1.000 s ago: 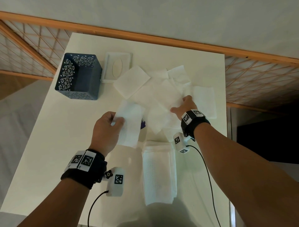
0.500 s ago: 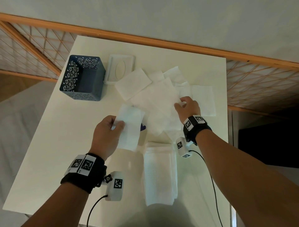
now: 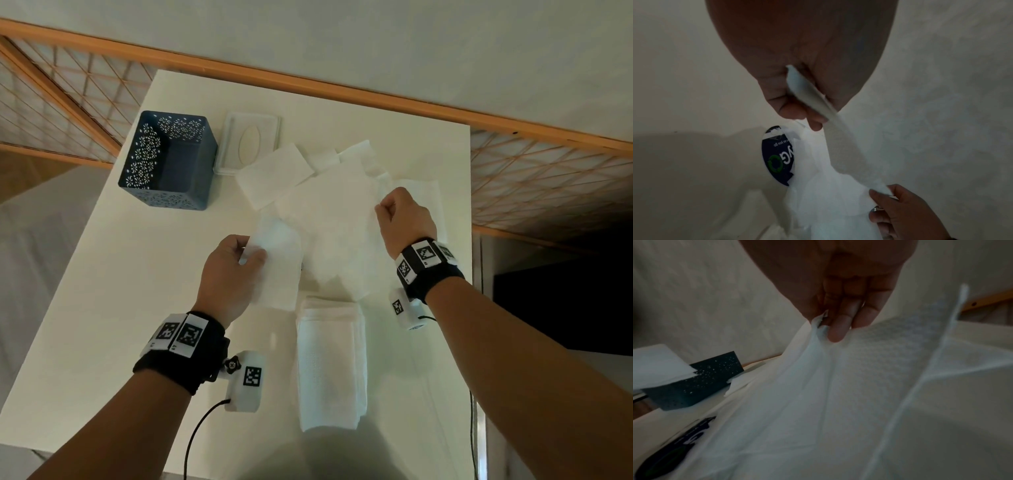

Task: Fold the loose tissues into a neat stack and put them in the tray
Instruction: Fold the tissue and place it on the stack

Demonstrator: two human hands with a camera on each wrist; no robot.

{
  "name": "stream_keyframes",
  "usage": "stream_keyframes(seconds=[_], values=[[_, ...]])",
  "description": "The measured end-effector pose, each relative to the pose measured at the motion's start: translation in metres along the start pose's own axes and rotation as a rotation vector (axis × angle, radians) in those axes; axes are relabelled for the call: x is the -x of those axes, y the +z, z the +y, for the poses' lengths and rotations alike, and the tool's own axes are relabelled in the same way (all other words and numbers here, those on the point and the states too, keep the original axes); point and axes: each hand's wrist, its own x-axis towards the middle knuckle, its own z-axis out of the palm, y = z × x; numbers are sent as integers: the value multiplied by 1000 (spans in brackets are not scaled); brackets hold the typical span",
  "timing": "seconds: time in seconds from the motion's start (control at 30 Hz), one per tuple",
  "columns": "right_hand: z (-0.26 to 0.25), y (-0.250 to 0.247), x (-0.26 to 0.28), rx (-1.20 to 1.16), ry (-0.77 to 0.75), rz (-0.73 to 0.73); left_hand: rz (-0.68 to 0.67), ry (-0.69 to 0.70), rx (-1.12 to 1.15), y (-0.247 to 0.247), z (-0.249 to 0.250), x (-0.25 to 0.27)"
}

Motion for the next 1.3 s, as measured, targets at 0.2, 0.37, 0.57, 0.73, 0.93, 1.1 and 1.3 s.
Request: stream_keyframes(seconds=[0.2,0.37,0.57,0.73,0.93,1.1,1.3], values=[[10,-17,5,12,-53,-8,-44,-24,109,4,21,26],[14,-19,12,-131,-116,34,-299,-237,285,14,16,85],[7,-24,19,-187,-101,32,-388,-348,223,33,-26,122],[3,-28,25,-180,-89,19,-290,-250,60,36,-36,129],[-3,-31,35,-190,-51,-3,-269,-161,-183,36,-42,129],[-6,-31,43,-210,-61,-30,-274,-106,-290,39,-45,126],[-7,-35,46,-281,-77,-28,-213,-74,-288,42,-49,124]])
